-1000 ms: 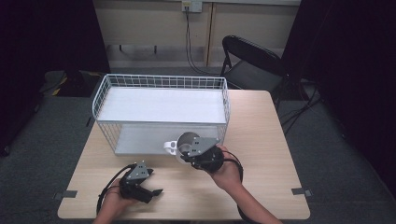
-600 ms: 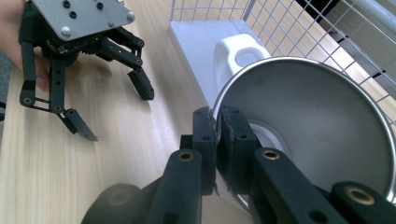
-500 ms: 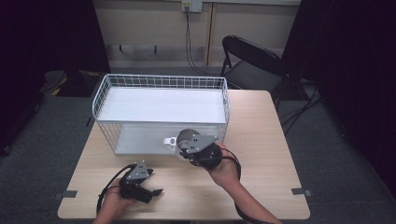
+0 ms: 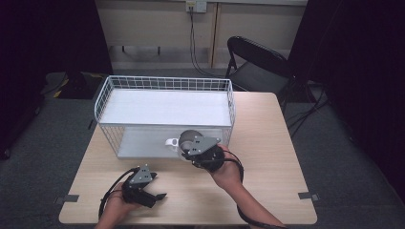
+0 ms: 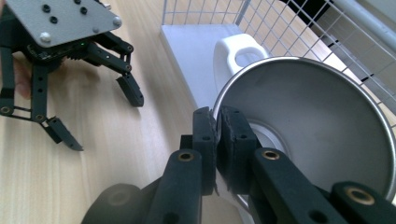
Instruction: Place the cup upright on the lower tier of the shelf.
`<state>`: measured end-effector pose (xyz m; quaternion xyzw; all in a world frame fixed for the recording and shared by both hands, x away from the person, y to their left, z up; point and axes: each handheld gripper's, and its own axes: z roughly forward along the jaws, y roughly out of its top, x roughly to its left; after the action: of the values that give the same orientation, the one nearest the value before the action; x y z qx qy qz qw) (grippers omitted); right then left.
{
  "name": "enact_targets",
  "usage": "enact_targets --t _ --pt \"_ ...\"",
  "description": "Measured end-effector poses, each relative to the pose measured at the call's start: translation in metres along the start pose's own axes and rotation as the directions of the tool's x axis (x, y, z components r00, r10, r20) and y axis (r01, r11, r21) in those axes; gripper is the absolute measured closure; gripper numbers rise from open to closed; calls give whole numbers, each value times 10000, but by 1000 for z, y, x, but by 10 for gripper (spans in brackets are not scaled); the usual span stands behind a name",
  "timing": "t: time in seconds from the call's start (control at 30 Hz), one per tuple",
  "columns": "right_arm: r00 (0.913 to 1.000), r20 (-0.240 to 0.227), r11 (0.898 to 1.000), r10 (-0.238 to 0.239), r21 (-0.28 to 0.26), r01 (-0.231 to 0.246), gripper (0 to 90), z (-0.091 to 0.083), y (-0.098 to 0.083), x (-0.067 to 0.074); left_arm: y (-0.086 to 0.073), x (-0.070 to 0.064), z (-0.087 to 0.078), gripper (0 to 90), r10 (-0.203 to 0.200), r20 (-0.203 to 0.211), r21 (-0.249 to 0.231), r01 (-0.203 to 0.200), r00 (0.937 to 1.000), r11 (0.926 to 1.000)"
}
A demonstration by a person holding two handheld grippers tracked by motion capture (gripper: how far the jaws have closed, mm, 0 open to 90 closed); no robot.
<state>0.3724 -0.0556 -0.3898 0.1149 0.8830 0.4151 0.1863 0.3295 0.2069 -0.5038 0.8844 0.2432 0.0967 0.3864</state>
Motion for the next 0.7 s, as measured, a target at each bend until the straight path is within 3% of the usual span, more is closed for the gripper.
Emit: enact_targets --t 0.7 --pt "9996 281 10000 -58 27 57 848 12 -2 -5 0 0 0 146 -7 2 17 7 10000 10000"
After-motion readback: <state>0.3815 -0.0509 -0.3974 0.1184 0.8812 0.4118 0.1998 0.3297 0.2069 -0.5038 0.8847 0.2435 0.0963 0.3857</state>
